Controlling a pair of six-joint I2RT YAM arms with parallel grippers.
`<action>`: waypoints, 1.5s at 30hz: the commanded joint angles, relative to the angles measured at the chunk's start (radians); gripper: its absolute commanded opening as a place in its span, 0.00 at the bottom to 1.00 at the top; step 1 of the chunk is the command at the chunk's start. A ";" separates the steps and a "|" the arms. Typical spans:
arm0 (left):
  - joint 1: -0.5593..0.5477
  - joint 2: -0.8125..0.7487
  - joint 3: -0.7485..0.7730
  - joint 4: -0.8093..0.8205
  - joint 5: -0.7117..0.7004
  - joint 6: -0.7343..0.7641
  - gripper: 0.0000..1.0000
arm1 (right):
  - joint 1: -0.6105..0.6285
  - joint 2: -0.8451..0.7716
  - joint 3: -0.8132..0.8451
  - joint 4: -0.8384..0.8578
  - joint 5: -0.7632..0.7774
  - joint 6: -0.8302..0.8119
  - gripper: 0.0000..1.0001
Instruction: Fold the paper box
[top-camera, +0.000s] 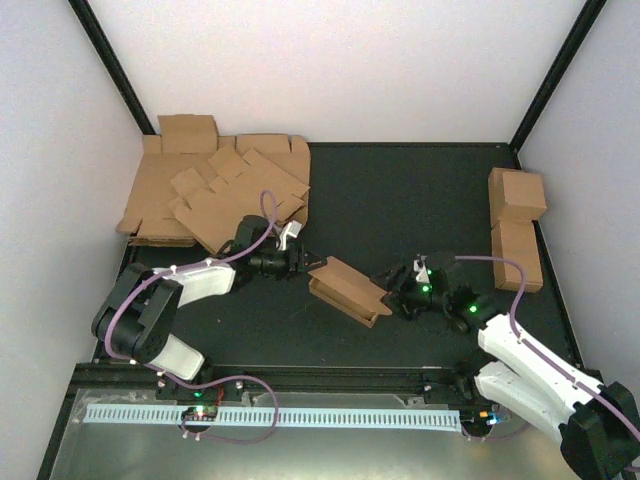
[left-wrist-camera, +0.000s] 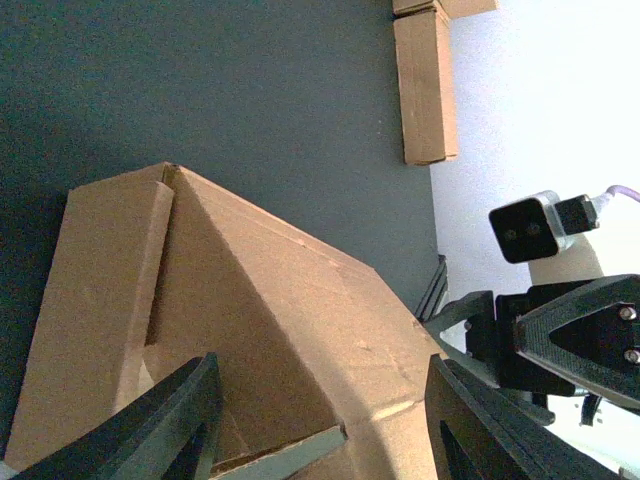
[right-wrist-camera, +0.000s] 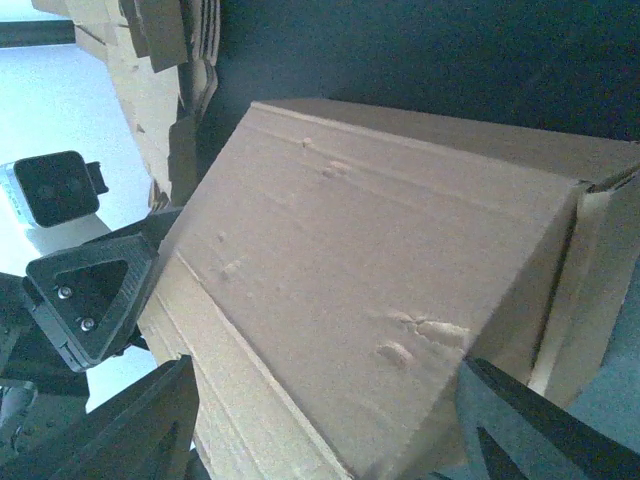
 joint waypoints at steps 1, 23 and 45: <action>-0.016 0.019 -0.004 0.060 0.020 -0.024 0.58 | -0.005 -0.002 -0.033 0.081 -0.061 0.065 0.72; -0.035 -0.039 0.049 -0.283 -0.057 0.289 0.54 | -0.005 0.014 -0.082 0.010 -0.017 -0.081 0.38; -0.051 -0.054 0.011 -0.198 -0.056 0.214 0.50 | -0.003 0.032 -0.113 0.146 -0.093 0.092 0.39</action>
